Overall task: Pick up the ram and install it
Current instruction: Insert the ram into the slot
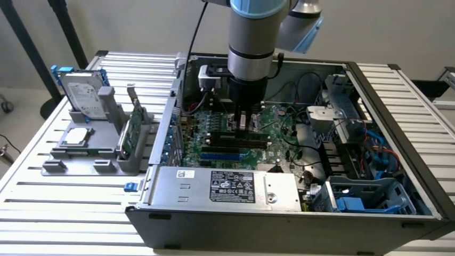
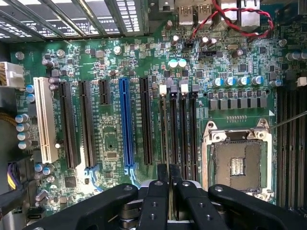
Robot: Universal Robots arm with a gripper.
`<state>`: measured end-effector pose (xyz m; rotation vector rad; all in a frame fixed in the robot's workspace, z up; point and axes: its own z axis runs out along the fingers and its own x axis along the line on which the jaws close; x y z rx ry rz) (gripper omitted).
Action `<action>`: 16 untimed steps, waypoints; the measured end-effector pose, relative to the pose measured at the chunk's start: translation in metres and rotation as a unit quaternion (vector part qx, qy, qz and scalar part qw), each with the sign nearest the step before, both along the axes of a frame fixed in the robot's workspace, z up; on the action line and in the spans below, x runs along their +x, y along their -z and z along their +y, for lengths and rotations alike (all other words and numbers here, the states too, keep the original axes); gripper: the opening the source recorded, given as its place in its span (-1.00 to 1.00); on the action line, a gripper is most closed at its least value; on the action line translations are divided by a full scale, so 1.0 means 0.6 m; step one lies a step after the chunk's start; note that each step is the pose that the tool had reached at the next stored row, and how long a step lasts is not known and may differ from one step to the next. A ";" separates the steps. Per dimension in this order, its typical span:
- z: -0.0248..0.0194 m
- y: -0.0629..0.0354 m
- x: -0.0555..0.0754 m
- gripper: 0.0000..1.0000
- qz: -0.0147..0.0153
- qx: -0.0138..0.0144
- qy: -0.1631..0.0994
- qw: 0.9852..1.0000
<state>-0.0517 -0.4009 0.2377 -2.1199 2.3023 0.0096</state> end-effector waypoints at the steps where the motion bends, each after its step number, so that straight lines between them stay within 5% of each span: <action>1: 0.0003 0.001 0.000 -0.73 0.000 0.000 0.000 1.000; 16: 0.0019 0.009 0.000 -0.73 0.000 0.000 0.005 1.000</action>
